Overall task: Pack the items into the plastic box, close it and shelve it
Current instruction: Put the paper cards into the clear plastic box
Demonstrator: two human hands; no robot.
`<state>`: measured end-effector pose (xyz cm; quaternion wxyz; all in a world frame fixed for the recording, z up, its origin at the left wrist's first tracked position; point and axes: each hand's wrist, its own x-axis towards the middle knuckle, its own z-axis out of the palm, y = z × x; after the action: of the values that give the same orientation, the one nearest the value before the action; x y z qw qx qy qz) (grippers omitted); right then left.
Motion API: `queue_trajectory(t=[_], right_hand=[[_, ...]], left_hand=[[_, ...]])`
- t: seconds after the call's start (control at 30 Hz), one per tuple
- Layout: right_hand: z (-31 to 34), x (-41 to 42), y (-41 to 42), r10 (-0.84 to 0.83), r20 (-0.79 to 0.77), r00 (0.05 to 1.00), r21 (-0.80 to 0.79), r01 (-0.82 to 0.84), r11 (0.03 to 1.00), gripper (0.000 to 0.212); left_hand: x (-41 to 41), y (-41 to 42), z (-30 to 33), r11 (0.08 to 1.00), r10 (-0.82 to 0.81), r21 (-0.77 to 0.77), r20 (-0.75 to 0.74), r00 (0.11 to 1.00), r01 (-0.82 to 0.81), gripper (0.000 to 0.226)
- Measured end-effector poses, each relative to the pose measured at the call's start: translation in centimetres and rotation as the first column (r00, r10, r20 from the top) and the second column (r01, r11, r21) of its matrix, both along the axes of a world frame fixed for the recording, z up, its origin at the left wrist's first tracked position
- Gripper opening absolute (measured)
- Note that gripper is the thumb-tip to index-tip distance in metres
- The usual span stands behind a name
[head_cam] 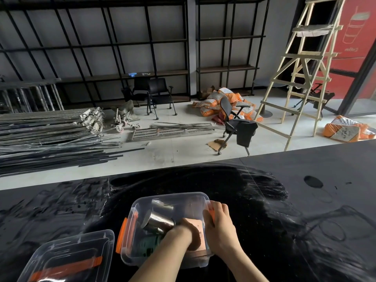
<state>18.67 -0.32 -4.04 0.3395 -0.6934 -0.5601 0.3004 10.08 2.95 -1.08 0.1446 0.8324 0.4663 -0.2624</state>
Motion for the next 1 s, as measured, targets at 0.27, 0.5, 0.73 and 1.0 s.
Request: queue_trajectory(t=[0.27,0.5,0.73,1.0], right_hand=[[-0.2,0.5,0.3,0.029,0.024,0.999,0.020,-0.029,0.999,0.033],[-1.6,4.4,1.3,-0.139,-0.118,0.983,0.088,0.150,0.985,0.048],[-7.7,6.6,0.7,0.102,0.527,0.844,-0.156,-0.022,0.988,0.072],[-10.0,6.0,0.2,0.089,0.694,0.714,-0.117,-0.010,0.993,0.077]], left_hand=[[-2.4,1.1,-1.0,0.937,0.252,0.247,0.017,0.968,-0.249,0.030],[-4.5,1.1,0.1,0.989,0.043,0.134,0.119,0.992,-0.058,0.068],[-4.6,1.8,-2.2,0.980,-0.102,0.178,0.058,0.993,0.091,0.074],[-5.1,2.2,-3.5,0.985,-0.096,0.151,0.044,0.994,0.088,0.093]])
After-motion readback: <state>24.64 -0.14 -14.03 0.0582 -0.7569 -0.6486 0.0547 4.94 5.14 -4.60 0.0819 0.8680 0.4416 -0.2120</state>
